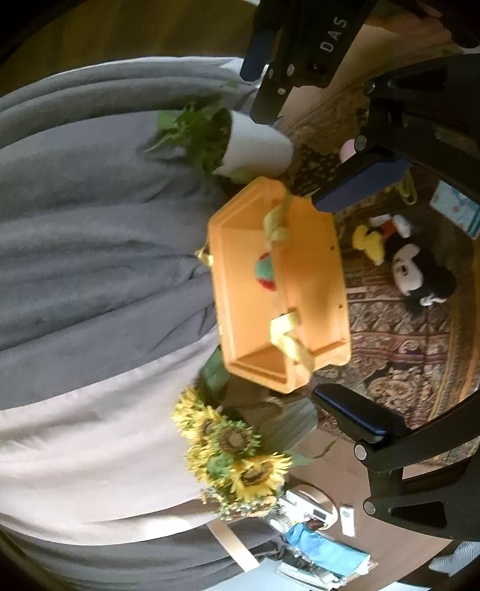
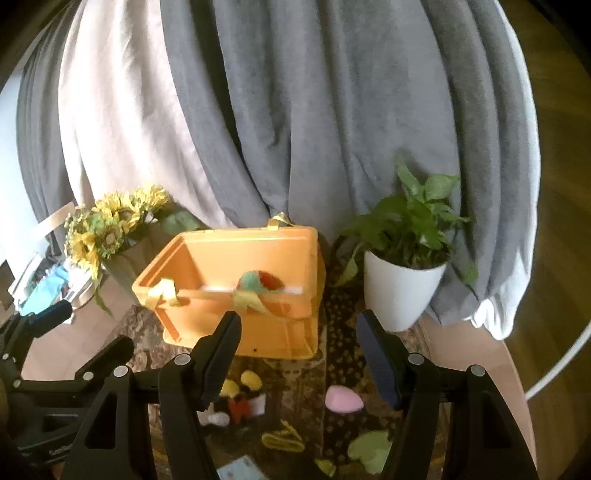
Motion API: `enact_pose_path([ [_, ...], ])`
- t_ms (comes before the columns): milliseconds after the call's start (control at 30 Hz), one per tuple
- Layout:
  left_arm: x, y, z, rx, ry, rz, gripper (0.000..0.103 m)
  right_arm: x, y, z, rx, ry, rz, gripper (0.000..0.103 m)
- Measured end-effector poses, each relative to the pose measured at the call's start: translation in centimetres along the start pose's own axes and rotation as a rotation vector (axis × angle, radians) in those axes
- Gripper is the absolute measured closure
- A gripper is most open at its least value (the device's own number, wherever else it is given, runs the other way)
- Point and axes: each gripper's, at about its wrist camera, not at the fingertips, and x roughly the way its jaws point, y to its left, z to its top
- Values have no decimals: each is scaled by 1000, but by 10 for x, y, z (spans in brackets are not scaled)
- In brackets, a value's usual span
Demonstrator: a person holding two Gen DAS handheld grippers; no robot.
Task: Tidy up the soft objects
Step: 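Lift both open tools out of the crate and back over the rug, then grasp the blue printed box with left tool while right tool grips the black plush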
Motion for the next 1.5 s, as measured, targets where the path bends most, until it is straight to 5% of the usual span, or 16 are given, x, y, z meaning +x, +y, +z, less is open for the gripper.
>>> enact_pose_path([
  [800,-15,-43,-86,80,159,-91,8,-11,-31,-98,59,196,25,37],
  [1500,31,-62,-147,93,382,-161,8,33,-40,-148,45,384,66,37],
])
